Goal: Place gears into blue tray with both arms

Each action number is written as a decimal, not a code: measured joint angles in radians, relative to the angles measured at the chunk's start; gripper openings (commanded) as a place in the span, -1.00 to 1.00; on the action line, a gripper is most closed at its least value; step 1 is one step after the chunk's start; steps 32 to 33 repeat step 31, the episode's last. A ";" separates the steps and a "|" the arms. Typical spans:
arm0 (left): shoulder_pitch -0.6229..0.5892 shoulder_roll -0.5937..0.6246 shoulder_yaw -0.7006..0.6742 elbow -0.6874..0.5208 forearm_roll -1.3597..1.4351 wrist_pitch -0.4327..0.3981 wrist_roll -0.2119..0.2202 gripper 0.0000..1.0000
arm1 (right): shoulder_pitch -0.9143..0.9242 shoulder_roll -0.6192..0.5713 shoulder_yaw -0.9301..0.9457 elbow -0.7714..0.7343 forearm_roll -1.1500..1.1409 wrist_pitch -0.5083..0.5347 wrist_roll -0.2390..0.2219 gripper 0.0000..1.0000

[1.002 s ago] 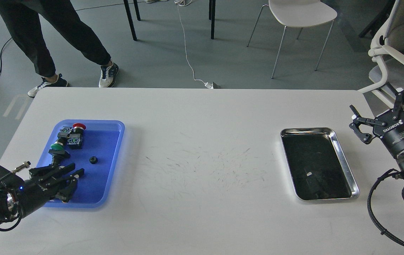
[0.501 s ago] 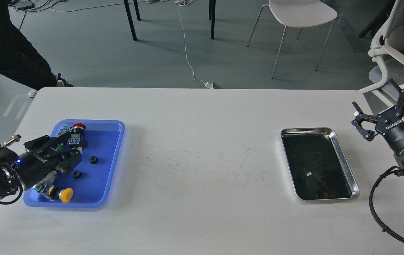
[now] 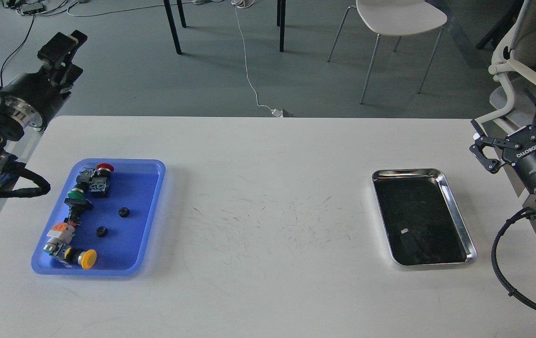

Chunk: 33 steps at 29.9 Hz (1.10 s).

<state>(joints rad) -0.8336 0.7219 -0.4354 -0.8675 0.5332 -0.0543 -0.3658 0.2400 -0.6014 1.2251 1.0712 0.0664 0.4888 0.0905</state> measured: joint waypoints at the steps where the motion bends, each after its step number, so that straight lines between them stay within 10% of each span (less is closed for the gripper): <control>1: -0.011 -0.031 -0.002 0.048 -0.055 -0.038 0.001 0.92 | 0.000 0.000 0.000 0.003 0.000 0.000 0.000 0.96; 12: -0.062 -0.307 -0.034 0.489 -0.383 -0.341 0.005 0.93 | 0.001 0.005 0.028 0.000 0.004 -0.193 -0.016 0.96; 21: -0.051 -0.353 -0.066 0.504 -0.431 -0.392 -0.002 0.95 | 0.091 0.021 -0.039 0.015 0.005 -0.310 -0.105 0.96; 33: -0.047 -0.354 -0.082 0.502 -0.446 -0.418 -0.008 0.95 | 0.072 -0.001 -0.035 0.080 0.004 -0.148 -0.103 0.96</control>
